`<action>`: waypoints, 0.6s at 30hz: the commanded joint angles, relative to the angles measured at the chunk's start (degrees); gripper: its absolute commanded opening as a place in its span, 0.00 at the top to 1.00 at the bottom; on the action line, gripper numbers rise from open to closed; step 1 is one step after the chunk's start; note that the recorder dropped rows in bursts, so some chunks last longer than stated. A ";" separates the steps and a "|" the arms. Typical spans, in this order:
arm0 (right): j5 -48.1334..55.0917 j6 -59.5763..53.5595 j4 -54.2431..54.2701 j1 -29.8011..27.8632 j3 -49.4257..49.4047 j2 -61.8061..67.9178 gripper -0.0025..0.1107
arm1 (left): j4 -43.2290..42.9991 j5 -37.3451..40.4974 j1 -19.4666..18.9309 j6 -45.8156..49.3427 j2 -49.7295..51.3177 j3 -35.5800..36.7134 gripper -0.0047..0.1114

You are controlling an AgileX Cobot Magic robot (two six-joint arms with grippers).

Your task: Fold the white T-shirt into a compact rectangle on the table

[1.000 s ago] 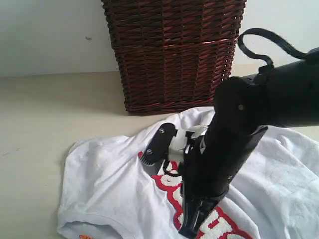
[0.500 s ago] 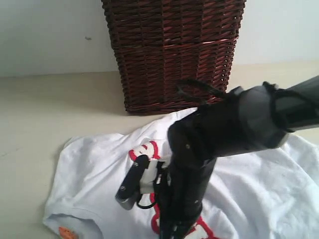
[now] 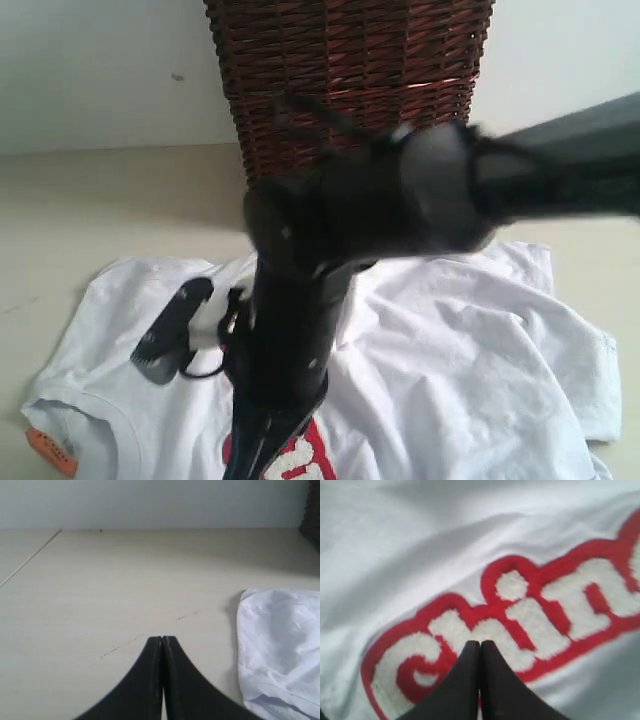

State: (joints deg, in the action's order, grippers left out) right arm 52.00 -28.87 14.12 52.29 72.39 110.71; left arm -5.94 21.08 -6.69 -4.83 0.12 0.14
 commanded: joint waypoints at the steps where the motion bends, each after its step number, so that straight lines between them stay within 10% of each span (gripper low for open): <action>1: 8.78 -6.16 -0.33 -8.07 0.58 -11.21 0.98 | 0.25 -0.37 -0.18 0.08 -0.12 -0.14 0.96; 11: 2.30 -29.71 -3.48 -43.96 -20.00 -24.65 0.86 | 0.25 -0.37 -0.18 0.08 -0.12 -0.14 0.96; 15: -7.26 -30.09 -3.25 -47.67 -34.20 -24.06 0.56 | 0.25 -0.37 -0.18 0.08 -0.12 -0.14 0.96; 18: -9.00 -36.26 2.68 -47.67 -40.22 -24.04 0.55 | 0.25 -0.37 -0.18 0.08 -0.12 -0.14 0.96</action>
State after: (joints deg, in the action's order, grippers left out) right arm 45.42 -61.12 13.06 4.86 35.20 86.73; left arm -5.94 21.08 -6.69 -4.83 0.12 0.14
